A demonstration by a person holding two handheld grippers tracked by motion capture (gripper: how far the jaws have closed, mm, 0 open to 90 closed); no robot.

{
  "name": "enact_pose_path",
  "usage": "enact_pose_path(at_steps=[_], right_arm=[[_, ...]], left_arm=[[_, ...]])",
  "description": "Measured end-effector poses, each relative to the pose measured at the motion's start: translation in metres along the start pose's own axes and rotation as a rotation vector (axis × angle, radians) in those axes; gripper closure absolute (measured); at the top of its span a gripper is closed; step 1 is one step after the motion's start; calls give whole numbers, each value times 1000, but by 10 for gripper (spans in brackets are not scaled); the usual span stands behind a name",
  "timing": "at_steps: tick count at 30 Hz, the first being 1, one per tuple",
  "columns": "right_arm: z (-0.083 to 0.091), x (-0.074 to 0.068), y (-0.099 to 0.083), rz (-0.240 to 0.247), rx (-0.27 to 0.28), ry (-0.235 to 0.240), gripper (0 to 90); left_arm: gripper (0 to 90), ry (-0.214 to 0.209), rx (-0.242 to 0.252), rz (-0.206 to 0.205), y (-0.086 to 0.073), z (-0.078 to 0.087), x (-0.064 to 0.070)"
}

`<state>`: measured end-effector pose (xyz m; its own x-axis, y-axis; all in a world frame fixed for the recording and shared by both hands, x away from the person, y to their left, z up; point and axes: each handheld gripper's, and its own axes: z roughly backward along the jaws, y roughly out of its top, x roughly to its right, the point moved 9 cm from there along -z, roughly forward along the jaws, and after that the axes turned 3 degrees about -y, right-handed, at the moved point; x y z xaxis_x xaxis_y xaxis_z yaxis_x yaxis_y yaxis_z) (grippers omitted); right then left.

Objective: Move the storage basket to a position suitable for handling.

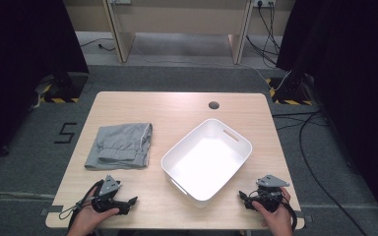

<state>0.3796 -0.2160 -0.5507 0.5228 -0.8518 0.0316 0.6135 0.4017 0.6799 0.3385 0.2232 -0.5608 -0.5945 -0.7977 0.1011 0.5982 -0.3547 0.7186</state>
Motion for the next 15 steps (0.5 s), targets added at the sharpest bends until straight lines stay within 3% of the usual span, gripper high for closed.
enact_pose_path(at_steps=[13, 15], right_arm=[[0, 0, 0, 3, -1, 2, 120], [1, 0, 1, -7, 11, 6, 178]], left_arm=[[94, 1, 1, 1, 0, 0, 0], [105, 4, 5, 4, 1, 0, 2]])
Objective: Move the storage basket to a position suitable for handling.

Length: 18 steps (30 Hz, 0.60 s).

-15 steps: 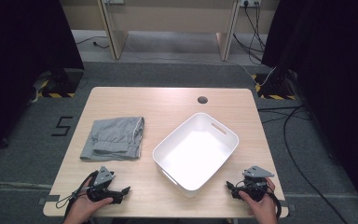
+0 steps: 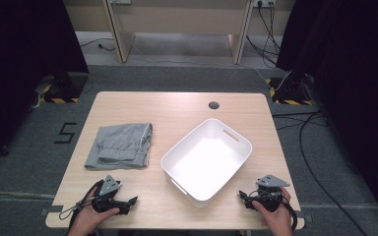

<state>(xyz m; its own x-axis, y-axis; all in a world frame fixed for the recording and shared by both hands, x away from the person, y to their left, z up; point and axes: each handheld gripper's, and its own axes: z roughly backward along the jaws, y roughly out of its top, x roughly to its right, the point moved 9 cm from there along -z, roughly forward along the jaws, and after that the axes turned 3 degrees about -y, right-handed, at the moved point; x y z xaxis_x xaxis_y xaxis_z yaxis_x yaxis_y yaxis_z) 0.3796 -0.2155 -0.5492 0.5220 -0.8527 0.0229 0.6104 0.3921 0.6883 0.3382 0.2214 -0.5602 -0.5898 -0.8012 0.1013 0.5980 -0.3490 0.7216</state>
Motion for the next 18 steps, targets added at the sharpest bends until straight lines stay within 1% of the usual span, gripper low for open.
enact_pose_path(at_steps=[2, 3, 4, 5, 6, 7, 8, 10, 11, 12, 13, 14, 15, 16, 17, 18], right_arm=[[1, -1, 2, -20, 17, 23, 180], [1, -1, 2, -20, 17, 23, 180], [4, -3, 8, -46, 49, 35, 188], [4, -3, 8, -46, 49, 35, 188], [8, -2, 14, -50, 76, 26, 195], [8, -2, 14, -50, 76, 26, 195], [12, -1, 19, -55, 96, 16, 196], [16, -1, 24, -63, 110, 15, 202], [16, -1, 24, -63, 110, 15, 202], [18, -2, 29, -69, 127, 15, 205], [19, -2, 30, -65, 133, 15, 205], [20, -1, 33, -47, 145, 13, 207], [21, -3, 34, -52, 143, 13, 209], [21, -4, 35, -56, 145, 14, 209], [21, -4, 35, -56, 145, 14, 209], [22, -4, 35, -57, 146, 15, 210]], left_arm=[[158, -3, 8, -1, 1, 0, 2], [158, -4, 11, -1, 2, 0, 4], [153, -5, 9, -5, 2, -1, 7], [153, -7, 12, -10, 3, -1, 10], [155, -12, 36, -21, 8, -1, 17], [155, -12, 36, -21, 8, -1, 17], [155, -18, 66, -26, 15, 1, 25], [155, -30, 95, -29, 22, 2, 34], [155, -30, 95, -29, 22, 2, 34], [155, -50, 107, -39, 28, 0, 42], [155, -50, 107, -39, 28, 0, 42], [155, -66, 112, -63, 34, -4, 51], [155, -73, 116, -77, 38, -7, 57], [155, -77, 116, -85, 41, -8, 60], [155, -77, 116, -85, 41, -8, 60], [155, -86, 124, -97, 46, -11, 65]])
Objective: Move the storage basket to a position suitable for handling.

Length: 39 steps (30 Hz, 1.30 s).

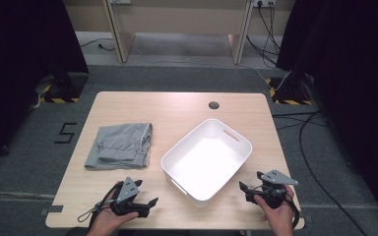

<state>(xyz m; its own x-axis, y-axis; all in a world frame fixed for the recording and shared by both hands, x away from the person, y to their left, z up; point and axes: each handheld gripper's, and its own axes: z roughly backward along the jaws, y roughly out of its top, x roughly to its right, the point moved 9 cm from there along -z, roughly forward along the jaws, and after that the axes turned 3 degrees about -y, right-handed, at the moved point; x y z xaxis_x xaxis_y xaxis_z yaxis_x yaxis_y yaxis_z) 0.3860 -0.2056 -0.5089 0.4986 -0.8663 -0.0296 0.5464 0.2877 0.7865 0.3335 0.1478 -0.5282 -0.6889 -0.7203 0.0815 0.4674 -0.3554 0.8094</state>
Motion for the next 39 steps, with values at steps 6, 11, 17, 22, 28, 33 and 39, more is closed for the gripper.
enact_pose_path(at_steps=[6, 11, 17, 22, 28, 33, 39], right_arm=[[0, -1, -1, 0, -4, 4, 214], [-1, -3, -2, 4, -9, 14, 215], [-3, -4, -3, 5, -14, 19, 216], [-2, -2, -3, 0, -11, 20, 217], [-1, -3, -2, -5, -7, 22, 217], [0, 0, 0, -8, 2, 19, 217], [4, 4, 5, -27, 19, 22, 217]], left_arm=[[155, -1, 28, -57, 28, -21, 9], [155, -4, 47, -42, 40, -31, 9], [155, 18, 67, -20, 54, -39, 0], [146, 45, 45, -1, 55, -44, -17], [147, 111, 41, 27, 62, -51, -45], [148, 143, 33, 36, 67, -57, -61], [156, 172, 29, 90, 73, -67, -80]])
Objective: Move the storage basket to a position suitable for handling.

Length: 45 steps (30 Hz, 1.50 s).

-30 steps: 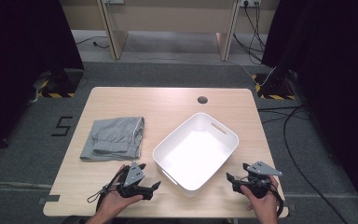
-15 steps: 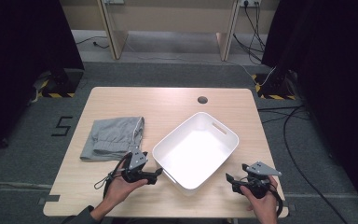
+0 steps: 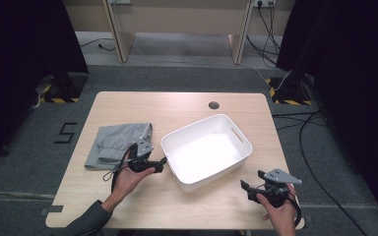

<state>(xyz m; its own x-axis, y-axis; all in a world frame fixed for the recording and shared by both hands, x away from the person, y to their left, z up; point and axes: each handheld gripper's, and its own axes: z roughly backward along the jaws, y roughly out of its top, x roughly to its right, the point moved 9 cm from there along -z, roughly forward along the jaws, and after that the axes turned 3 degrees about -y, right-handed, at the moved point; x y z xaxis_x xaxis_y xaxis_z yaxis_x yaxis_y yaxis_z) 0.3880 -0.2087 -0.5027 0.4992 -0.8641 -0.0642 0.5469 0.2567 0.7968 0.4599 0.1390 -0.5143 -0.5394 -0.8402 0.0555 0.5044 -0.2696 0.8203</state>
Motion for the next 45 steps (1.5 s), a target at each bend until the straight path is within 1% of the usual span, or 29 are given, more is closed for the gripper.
enact_pose_path(at_steps=[2, 3, 4, 5, 6, 9, 10, 11, 12, 13, 14, 15, 17, 18, 19, 21, 22, 24, 25, 28, 29, 31, 32, 33, 37, 39, 41, 42, 45], right_arm=[[1, 0, 2, 3, 6, 3, 217], [1, 0, 3, -3, 4, 5, 217], [1, 0, 3, -3, 4, 5, 217], [1, 1, 5, 0, 9, 4, 217], [1, 1, 5, 0, 9, 4, 217], [-3, 2, 15, -15, 35, 11, 220], [-3, 2, 15, -15, 35, 11, 220], [-5, 3, 25, -21, 55, 21, 221], [-6, 4, 29, -23, 66, 18, 221], [-6, 4, 29, -23, 66, 18, 221], [-6, 6, 34, -24, 75, 13, 220], [-9, 9, 47, -32, 97, 11, 215], [-12, 13, 54, -41, 97, 4, 206], [-12, 13, 54, -41, 97, 4, 206], [-18, 20, 61, -58, 96, -13, 188], [-26, 24, 64, -79, 91, 7, 175], [-26, 24, 64, -79, 91, 7, 175], [-36, 26, 64, -106, 80, 45, 167], [-44, 28, 64, -121, 74, 61, 167], [-50, 28, 64, -133, 70, 85, 175], [-55, 23, 64, -140, 68, 117, 168], [-56, 22, 64, -140, 66, 117, 152], [-57, 21, 64, -137, 67, 107, 150], [-55, 17, 63, -152, 51, 90, 149], [-53, 8, 63, -169, 49, 86, 141], [-53, 7, 64, -170, 53, 89, 138], [-51, -2, 64, -171, 46, 114, 137], [-51, -2, 64, -171, 46, 114, 137], [-49, -13, 66, -150, 55, 158, 156]], left_arm=[[162, -20, -1, 1, -3, 4, 5], [162, -38, -2, -2, -7, 9, 10], [162, -38, -2, -2, -7, 9, 10], [162, -72, -3, 4, -13, 16, 19], [162, -72, -3, 4, -13, 16, 19], [166, -127, 0, -15, -23, 29, 41], [167, -127, 0, -15, -23, 29, 41], [167, -147, 4, -45, -25, 35, 54], [167, -161, 6, -58, -26, 37, 61], [167, -161, 6, -58, -26, 37, 61], [167, -172, 9, -70, -27, 39, 69], [168, -191, 7, -83, -29, 39, 79], [168, -213, 5, -97, -32, 38, 90], [168, -213, 5, -97, -32, 38, 90], [167, -223, 3, -105, -33, 37, 96], [164, -232, 7, -115, -34, 31, 104], [164, -232, 7, -115, -34, 31, 104], [164, -225, 9, -120, -33, 28, 103], [150, -229, 10, -104, -32, 25, 102], [146, -247, 6, -90, -33, 23, 102], [145, -245, 9, -86, -33, 23, 100], [146, -238, 11, -87, -32, 23, 99], [146, -222, 14, -90, -32, 22, 95], [147, -208, 17, -91, -31, 23, 91], [149, -172, 34, -67, -28, 25, 76], [152, -160, 42, -58, -26, 26, 71], [168, -134, 56, -40, -24, 27, 62], [171, -134, 56, -40, -24, 27, 62], [190, -119, 66, -12, -21, 27, 51]])
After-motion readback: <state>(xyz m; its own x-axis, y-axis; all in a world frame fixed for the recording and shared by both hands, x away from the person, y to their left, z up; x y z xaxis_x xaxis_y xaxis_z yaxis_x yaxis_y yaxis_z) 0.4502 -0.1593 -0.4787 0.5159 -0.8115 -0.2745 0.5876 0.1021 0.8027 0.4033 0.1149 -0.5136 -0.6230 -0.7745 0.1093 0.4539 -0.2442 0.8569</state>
